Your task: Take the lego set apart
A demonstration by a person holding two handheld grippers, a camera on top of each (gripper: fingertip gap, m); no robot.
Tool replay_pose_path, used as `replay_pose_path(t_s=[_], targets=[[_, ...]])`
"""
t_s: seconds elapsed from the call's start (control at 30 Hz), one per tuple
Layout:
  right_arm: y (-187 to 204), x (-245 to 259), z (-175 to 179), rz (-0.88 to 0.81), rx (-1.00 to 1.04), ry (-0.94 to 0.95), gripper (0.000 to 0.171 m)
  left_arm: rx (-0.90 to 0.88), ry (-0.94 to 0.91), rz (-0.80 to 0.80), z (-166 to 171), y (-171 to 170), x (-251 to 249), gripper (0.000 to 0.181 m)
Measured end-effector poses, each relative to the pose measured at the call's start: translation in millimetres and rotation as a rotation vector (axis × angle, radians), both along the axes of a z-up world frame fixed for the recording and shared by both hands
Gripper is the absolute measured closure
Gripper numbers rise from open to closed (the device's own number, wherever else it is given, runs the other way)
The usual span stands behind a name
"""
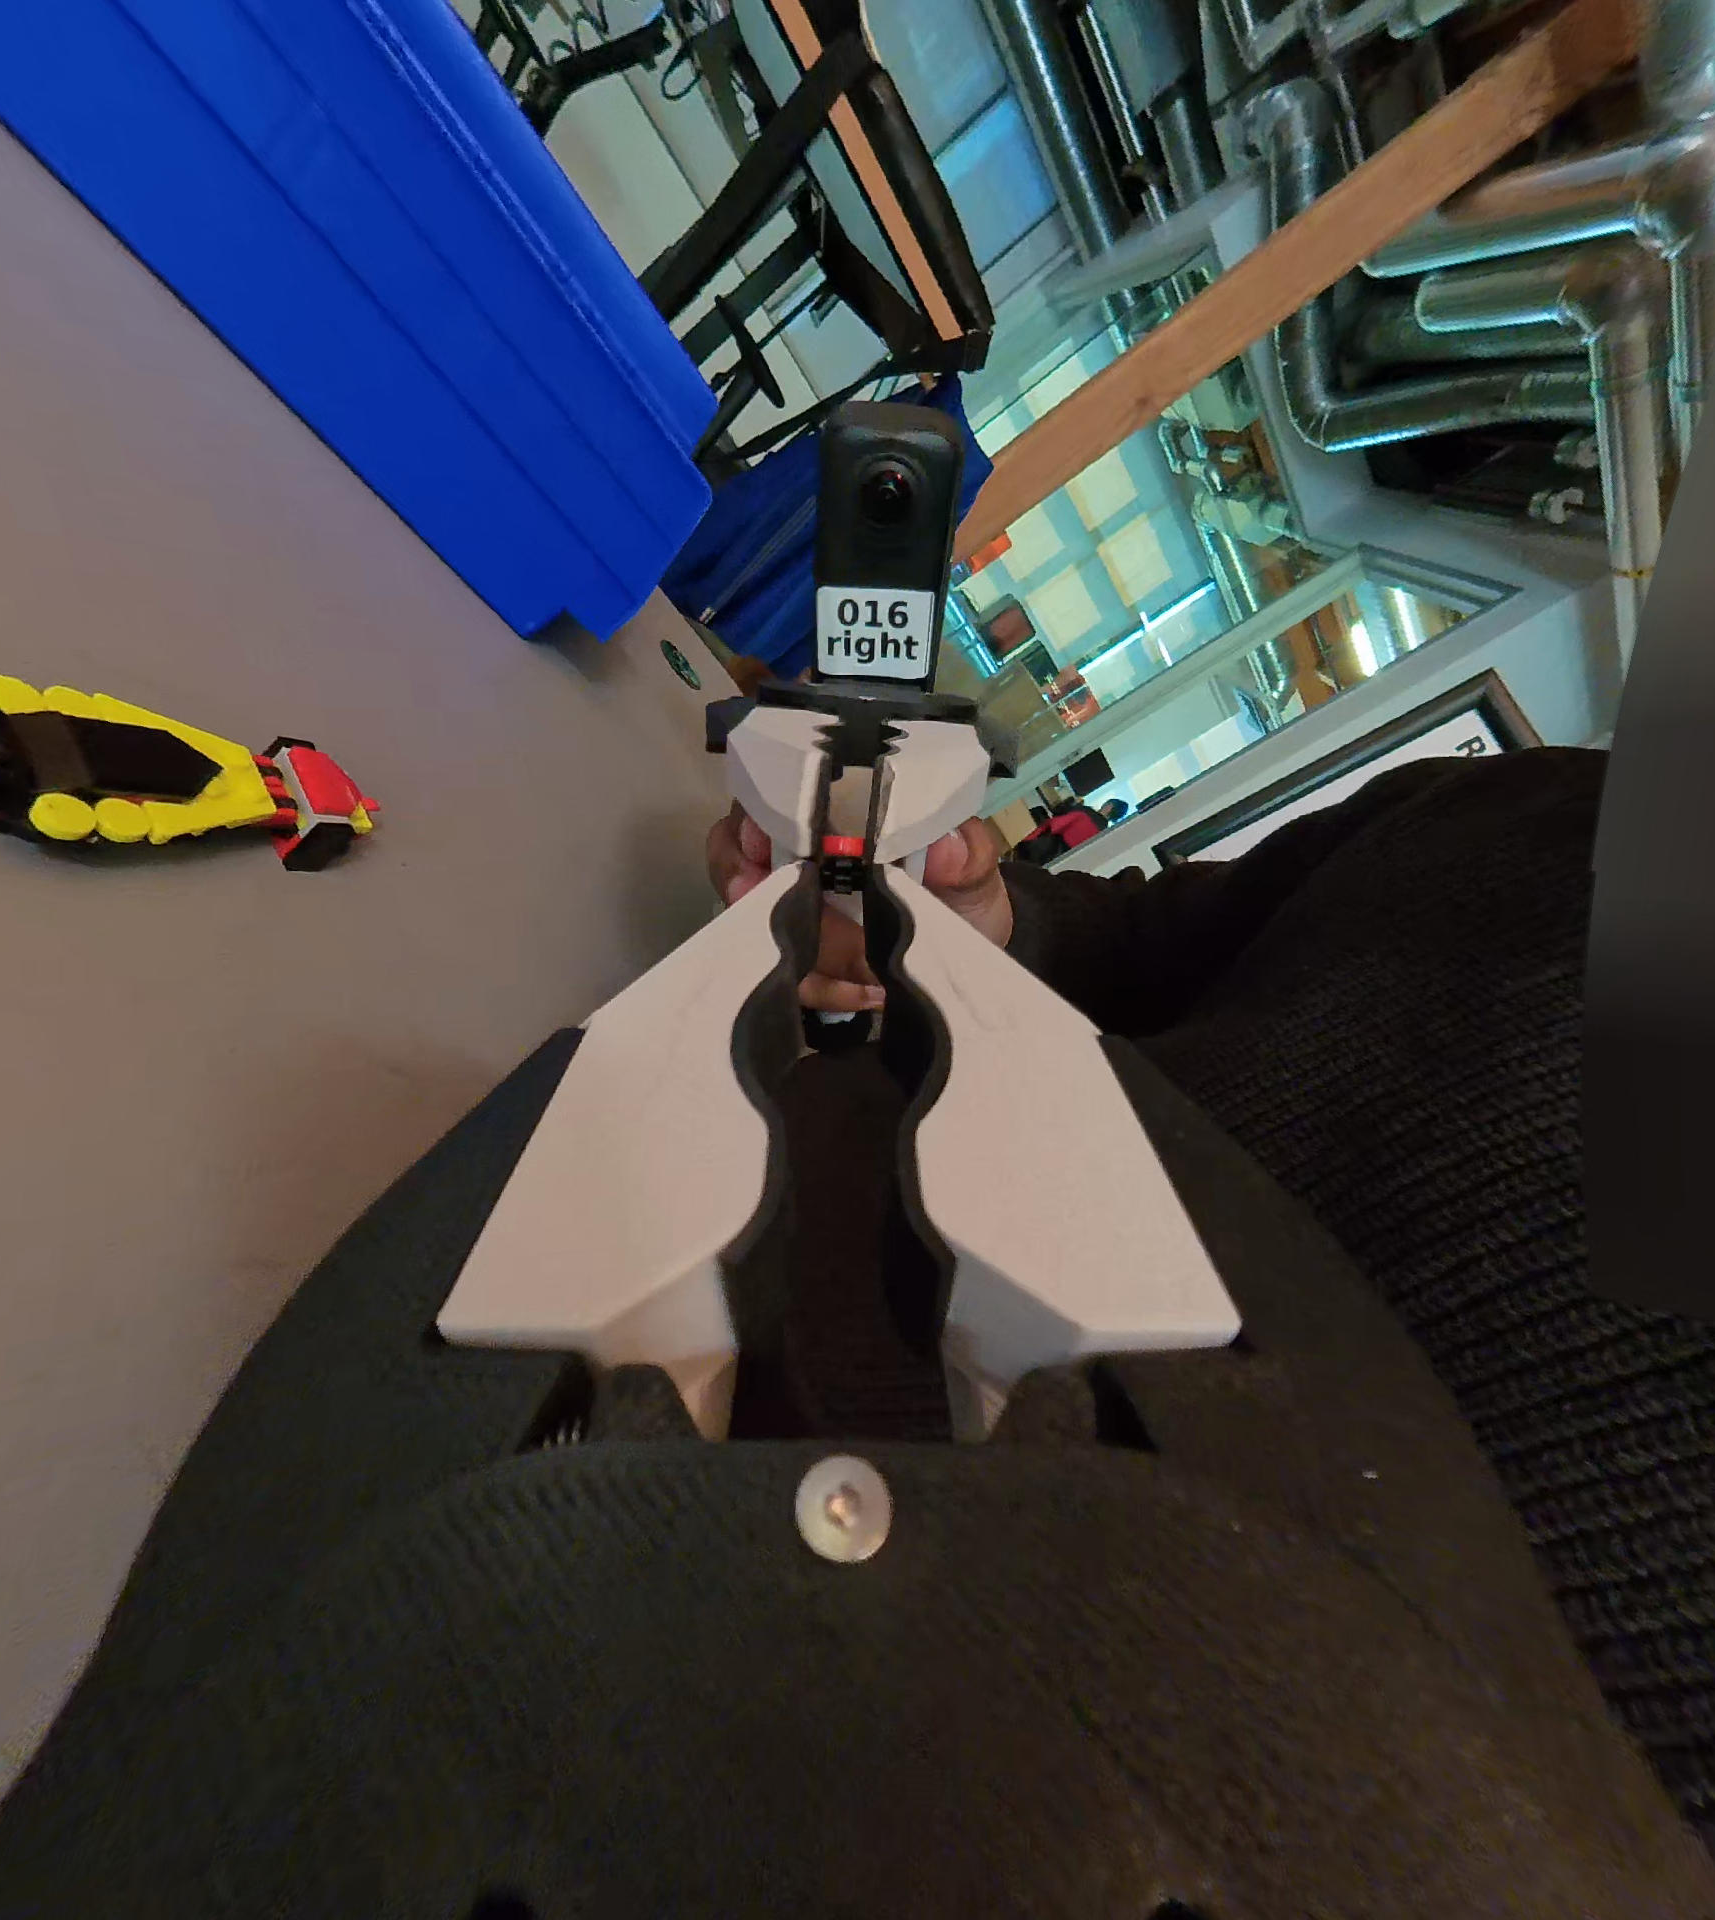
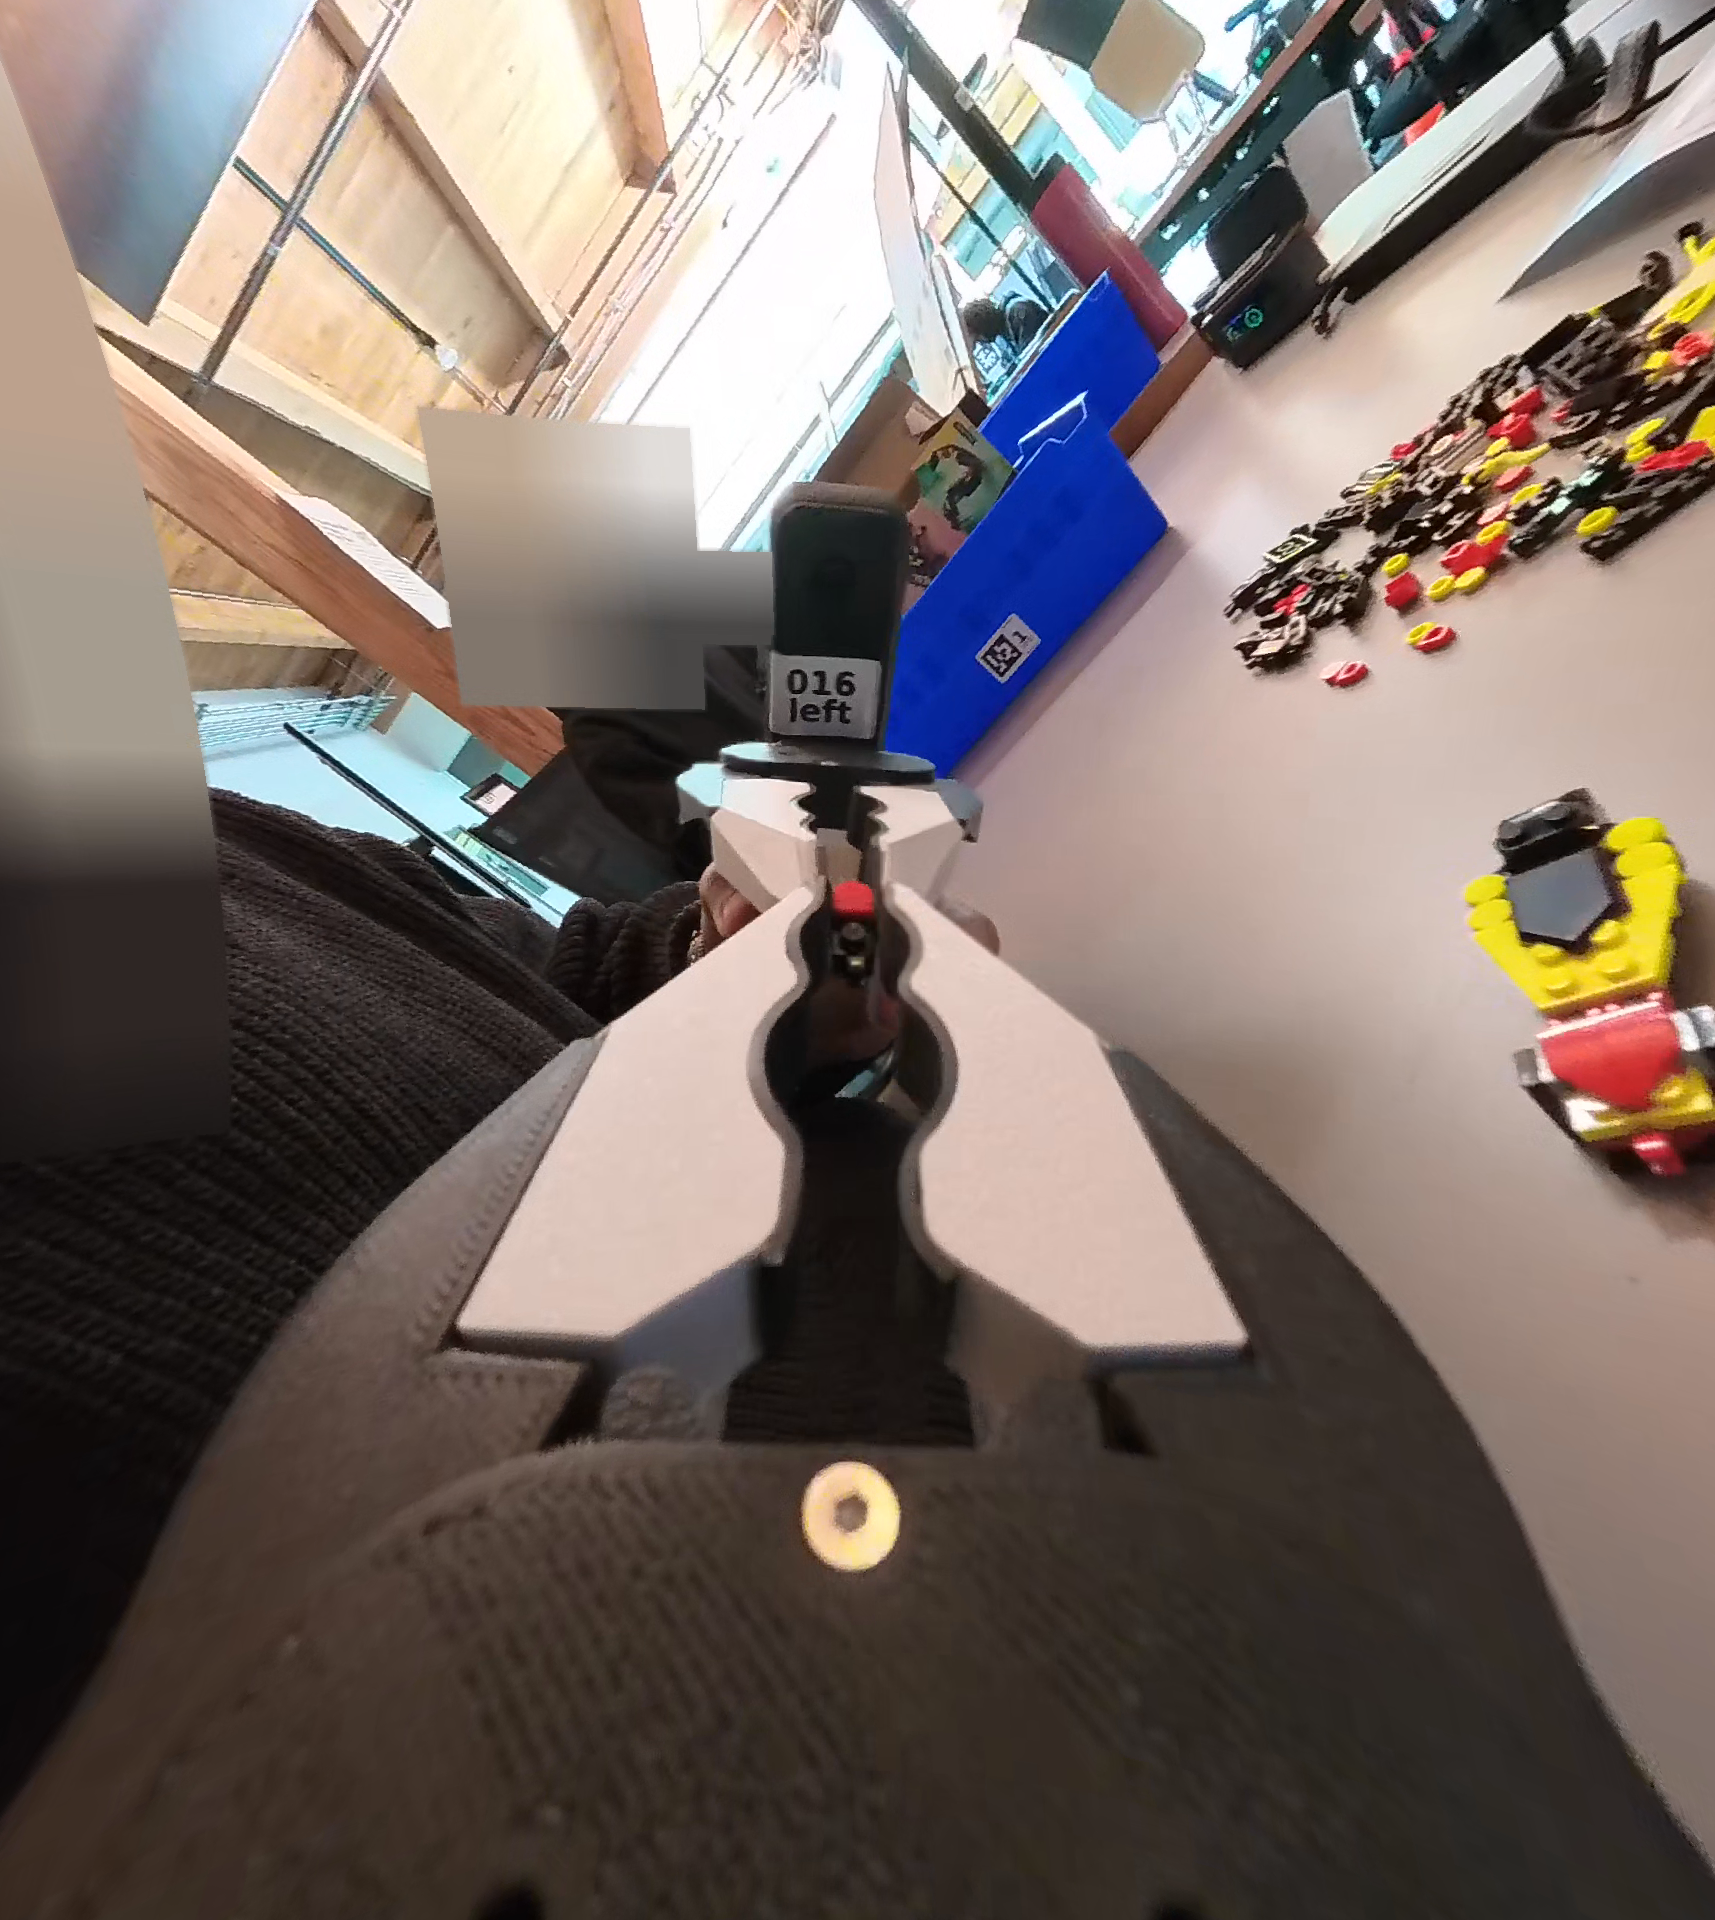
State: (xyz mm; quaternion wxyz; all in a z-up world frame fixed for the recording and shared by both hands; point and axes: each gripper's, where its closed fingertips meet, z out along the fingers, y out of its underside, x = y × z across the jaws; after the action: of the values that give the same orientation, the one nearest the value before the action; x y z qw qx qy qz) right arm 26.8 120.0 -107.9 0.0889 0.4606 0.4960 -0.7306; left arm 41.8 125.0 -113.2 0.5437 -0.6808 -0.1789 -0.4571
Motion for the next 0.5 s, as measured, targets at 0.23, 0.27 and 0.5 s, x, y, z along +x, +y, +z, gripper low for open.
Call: replay_pose_path(t_s=[0.23,0.27,0.5], targets=[[-4.0,4.9,0.2,0.048,-0.053,-0.036,0.165,-0.003,-0.031,-0.044,0.1,-1.9,6.1,0.174],[-3.7,5.2,-0.3,0.047,-0.049,-0.042,0.165,-0.008,-0.034,-0.047,-0.7,-1.8,6.6,0.174],[3.9,1.3,-2.0,0.005,-0.058,-0.071,0.166,-0.029,-0.016,-0.010,-3.4,4.0,4.8,0.172]])
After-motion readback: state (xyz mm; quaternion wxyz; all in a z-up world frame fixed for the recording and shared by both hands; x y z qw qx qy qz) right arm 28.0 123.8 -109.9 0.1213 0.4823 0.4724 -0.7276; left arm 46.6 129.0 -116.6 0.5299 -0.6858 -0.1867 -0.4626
